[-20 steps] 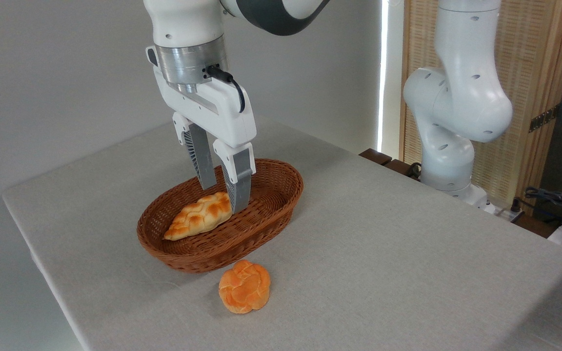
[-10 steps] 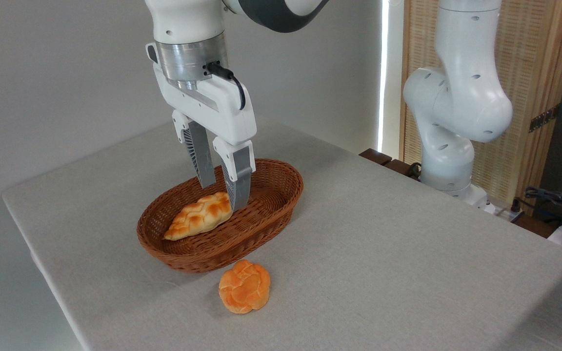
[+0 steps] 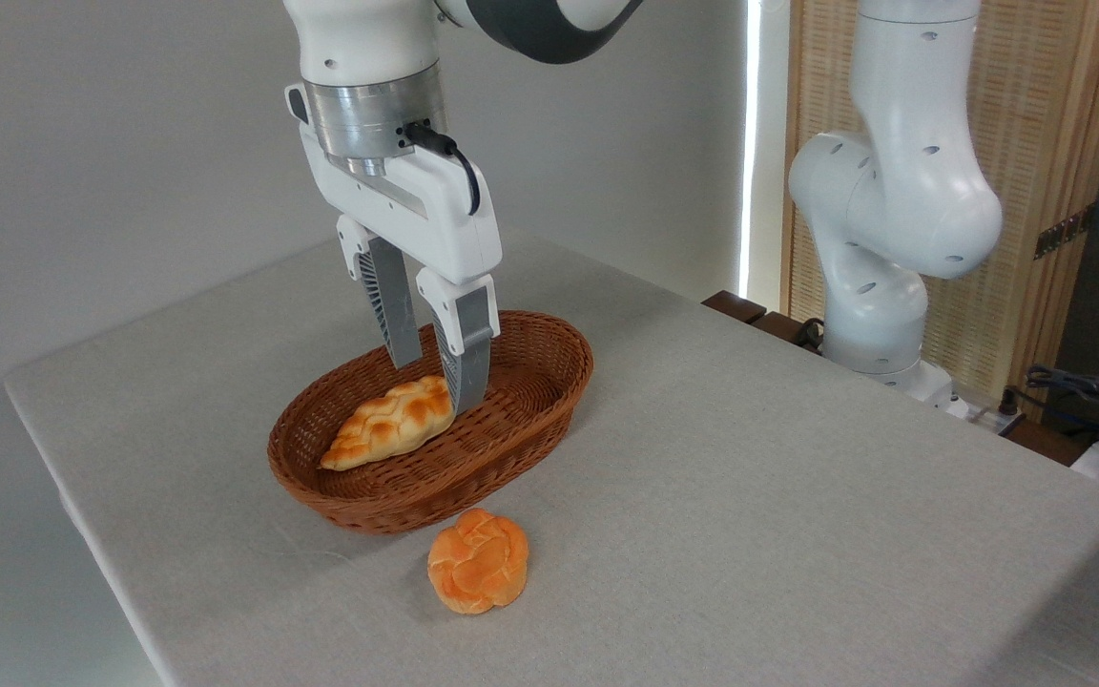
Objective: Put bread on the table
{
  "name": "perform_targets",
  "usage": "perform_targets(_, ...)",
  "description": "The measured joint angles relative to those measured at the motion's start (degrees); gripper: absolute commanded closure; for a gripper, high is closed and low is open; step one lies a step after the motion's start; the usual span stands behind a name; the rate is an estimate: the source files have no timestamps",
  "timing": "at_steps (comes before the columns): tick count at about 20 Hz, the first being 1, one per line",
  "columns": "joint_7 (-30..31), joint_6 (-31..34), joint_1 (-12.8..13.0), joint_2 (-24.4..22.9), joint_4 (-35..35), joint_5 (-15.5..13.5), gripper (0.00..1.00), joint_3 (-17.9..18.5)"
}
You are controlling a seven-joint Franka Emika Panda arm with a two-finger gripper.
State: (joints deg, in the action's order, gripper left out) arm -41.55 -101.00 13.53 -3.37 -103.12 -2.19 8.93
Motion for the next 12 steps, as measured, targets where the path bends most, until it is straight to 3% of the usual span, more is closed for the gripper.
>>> perform_targets(12,0.0,0.0,-0.05,-0.02,0.01,0.0,0.0,0.37)
